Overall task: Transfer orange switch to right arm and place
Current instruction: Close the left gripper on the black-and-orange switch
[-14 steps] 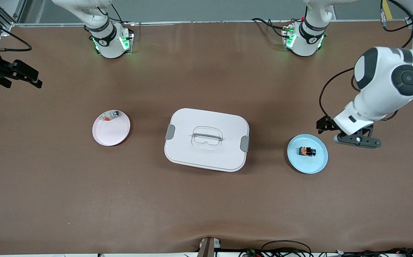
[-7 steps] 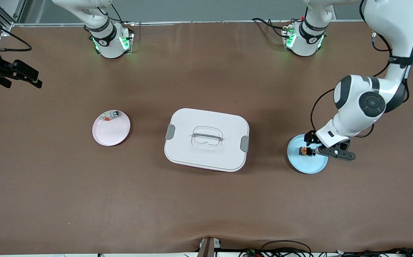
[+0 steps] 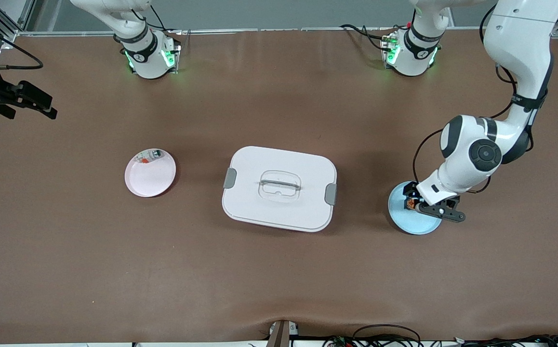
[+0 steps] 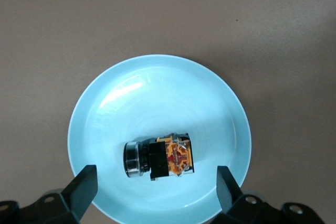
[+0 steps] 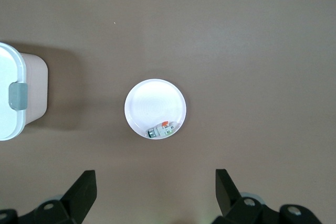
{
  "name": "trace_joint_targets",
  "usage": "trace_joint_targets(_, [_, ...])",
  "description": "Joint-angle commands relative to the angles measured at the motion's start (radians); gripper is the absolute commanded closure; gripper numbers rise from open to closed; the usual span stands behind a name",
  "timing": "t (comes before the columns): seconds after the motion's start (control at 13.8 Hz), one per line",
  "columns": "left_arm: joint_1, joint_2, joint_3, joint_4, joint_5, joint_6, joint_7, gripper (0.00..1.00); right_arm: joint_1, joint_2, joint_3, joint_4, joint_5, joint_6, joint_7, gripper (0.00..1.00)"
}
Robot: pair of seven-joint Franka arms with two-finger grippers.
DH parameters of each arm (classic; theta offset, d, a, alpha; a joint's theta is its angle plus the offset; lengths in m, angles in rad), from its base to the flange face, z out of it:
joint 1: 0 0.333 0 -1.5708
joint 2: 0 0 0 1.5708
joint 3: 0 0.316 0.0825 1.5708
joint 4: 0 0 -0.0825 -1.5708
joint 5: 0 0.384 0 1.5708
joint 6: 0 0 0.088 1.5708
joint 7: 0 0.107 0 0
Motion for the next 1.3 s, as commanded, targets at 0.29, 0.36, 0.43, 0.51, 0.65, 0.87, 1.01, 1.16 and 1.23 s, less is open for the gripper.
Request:
trace_joint_targets(0.29, [0.003,0.06,0.01,-0.001,0.018,0.038,0.01,0.0,-0.014,-0.027,0.015,-0.021,-0.008,0.005,0.01,0.0])
trace_joint_targets(0.36, [0.005,0.064,0.01,-0.001,0.018,0.04,0.009,0.0,-0.015,-0.027,0.015,-0.021,-0.008,0.005,0.01,0.0])
trace_joint_targets(0.43, [0.005,0.07,0.01,-0.001,0.018,0.045,0.007,0.0,-0.014,-0.027,0.015,-0.021,-0.008,0.005,0.01,0.0])
trace_joint_targets(0.51, [0.005,0.075,0.01,0.001,0.018,0.052,0.0,0.0,-0.014,-0.027,0.015,-0.021,-0.008,0.005,0.01,0.0])
trace_joint_targets(0.65, [0.019,0.086,0.01,0.001,0.018,0.057,-0.003,0.0,-0.014,-0.027,0.015,-0.021,-0.008,0.005,0.01,0.0])
trace_joint_targets(0.87, [0.028,0.095,0.01,0.001,0.018,0.058,-0.003,0.04,-0.015,-0.027,0.015,-0.021,-0.008,0.006,0.01,0.0])
trace_joint_targets(1.01, [0.028,0.106,0.01,0.003,0.018,0.081,-0.006,0.09,-0.015,-0.027,0.015,-0.021,-0.008,0.006,0.01,0.0])
trace_joint_targets(1.16, [0.028,0.107,0.01,0.006,0.018,0.083,-0.008,0.12,-0.015,-0.027,0.015,-0.021,-0.008,0.006,0.01,0.0])
trace_joint_targets(1.23, [0.028,0.109,0.01,0.006,0.018,0.083,-0.01,0.19,-0.015,-0.027,0.015,-0.021,-0.008,0.008,0.01,0.0])
